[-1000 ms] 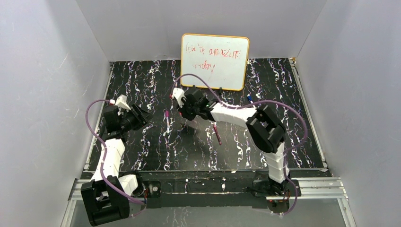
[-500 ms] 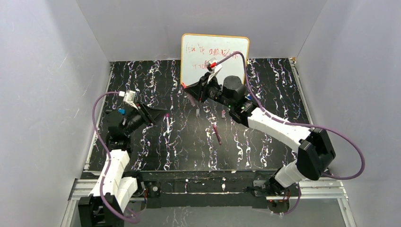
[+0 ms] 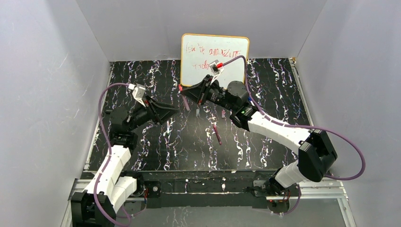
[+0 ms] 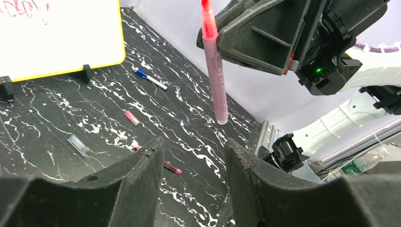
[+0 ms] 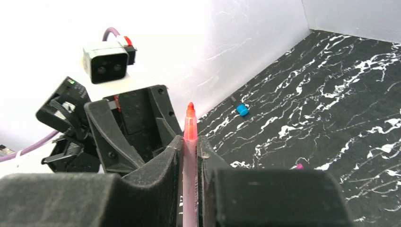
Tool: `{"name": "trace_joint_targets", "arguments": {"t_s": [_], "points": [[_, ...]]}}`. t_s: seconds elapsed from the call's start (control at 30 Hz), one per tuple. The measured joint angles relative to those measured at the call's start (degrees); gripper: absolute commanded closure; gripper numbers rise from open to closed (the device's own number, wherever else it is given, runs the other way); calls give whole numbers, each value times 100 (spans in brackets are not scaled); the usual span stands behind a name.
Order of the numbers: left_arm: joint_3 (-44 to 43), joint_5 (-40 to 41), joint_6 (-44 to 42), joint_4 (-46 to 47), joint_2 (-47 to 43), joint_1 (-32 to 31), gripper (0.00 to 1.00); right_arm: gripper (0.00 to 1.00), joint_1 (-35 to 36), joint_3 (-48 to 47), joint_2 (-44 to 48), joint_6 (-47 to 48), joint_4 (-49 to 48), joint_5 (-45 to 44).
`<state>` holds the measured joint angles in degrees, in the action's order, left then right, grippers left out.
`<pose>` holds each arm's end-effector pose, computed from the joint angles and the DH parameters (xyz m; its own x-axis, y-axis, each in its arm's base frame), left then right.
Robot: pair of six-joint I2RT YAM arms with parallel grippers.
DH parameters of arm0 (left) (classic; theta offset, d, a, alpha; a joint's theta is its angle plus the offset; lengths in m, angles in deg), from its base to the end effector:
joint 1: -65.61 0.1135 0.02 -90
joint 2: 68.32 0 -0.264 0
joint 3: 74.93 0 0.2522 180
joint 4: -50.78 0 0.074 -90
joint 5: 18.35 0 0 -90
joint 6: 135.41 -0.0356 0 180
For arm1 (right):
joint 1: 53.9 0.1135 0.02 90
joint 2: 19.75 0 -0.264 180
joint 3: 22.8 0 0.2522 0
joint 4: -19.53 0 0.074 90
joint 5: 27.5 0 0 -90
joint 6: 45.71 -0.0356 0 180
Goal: Insert the pens into the pen caps
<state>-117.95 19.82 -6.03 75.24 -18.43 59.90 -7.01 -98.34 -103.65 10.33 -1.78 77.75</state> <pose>0.1881 -0.0469 0.3143 -0.2797 -0.3661 -0.8876 0.8147 0.3986 -0.4212 0.2303 0.2598 0.3636 -0.3643 0.3995 -0.8413 -0.8151 0.3003 0.4955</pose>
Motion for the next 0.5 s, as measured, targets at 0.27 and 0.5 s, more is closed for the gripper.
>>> {"name": "trace_joint_targets", "arguments": {"t_s": [0.27, 0.5], "points": [[-94, 37, -50, 17, 203, -308, 52, 79, 79, 0, -4, -299, -361, 20], [-199, 92, -92, 31, 269, -509, 52, 80, 299, 0, -79, -334, -463, 7]]}}
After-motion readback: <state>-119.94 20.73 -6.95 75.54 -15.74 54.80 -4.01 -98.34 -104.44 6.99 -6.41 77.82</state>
